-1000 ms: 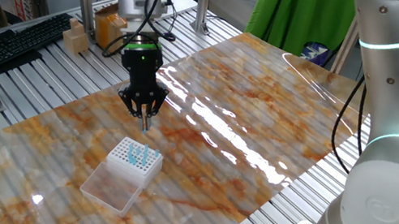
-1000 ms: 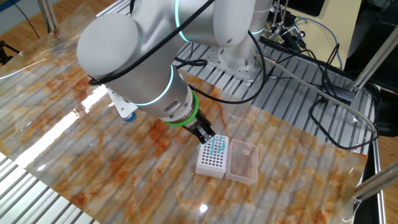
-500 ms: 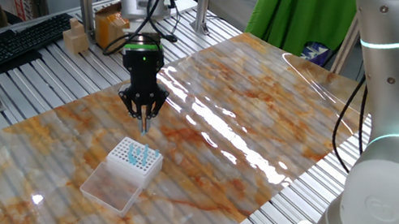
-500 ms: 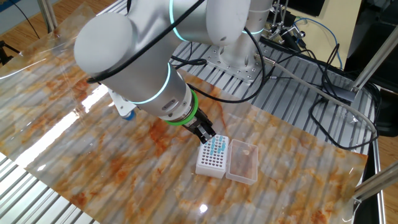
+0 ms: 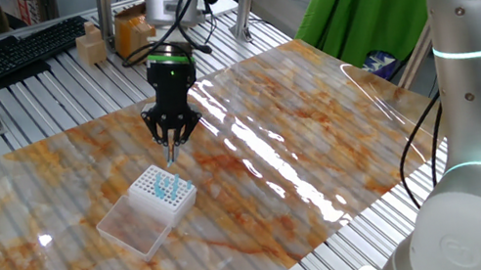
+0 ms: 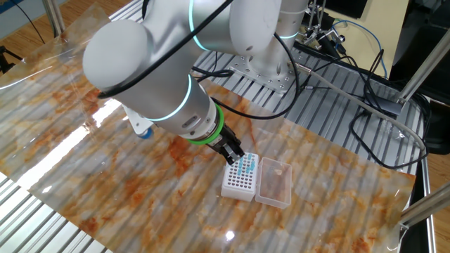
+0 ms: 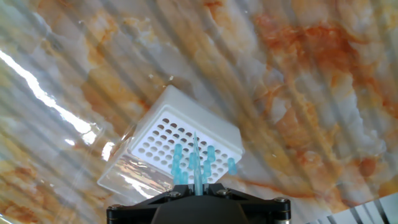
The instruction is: Insert a medium pipette tip into the holder for medium pipette tips
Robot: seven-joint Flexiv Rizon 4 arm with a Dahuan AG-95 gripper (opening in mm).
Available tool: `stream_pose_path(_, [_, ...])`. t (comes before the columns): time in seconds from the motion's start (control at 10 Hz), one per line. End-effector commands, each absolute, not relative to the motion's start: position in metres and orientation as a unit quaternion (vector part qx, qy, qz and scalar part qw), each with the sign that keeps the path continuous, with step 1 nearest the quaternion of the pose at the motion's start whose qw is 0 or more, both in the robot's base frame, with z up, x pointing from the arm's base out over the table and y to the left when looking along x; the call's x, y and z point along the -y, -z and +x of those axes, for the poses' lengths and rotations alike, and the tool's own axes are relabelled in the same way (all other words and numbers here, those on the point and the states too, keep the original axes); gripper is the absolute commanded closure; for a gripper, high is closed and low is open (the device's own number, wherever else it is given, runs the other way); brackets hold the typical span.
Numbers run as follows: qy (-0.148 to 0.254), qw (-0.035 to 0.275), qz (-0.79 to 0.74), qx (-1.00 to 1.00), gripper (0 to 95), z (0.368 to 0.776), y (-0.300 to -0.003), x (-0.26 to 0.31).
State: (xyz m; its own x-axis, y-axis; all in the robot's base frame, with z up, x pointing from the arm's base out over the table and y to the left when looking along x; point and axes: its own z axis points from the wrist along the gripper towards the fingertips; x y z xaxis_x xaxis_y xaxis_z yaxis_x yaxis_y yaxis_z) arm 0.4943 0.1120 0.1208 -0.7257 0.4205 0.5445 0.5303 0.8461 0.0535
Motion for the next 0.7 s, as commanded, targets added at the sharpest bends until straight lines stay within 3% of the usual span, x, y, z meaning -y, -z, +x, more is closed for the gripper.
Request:
stream_pose_path(0.1, [0.107, 0.269, -0.261, 0.921, 95.0, 0.4947, -0.1202, -0.1121])
stream_pose_path(0.7, [0.114, 0.270, -0.270, 0.917, 95.0, 0.4956, -0.1182, -0.1128])
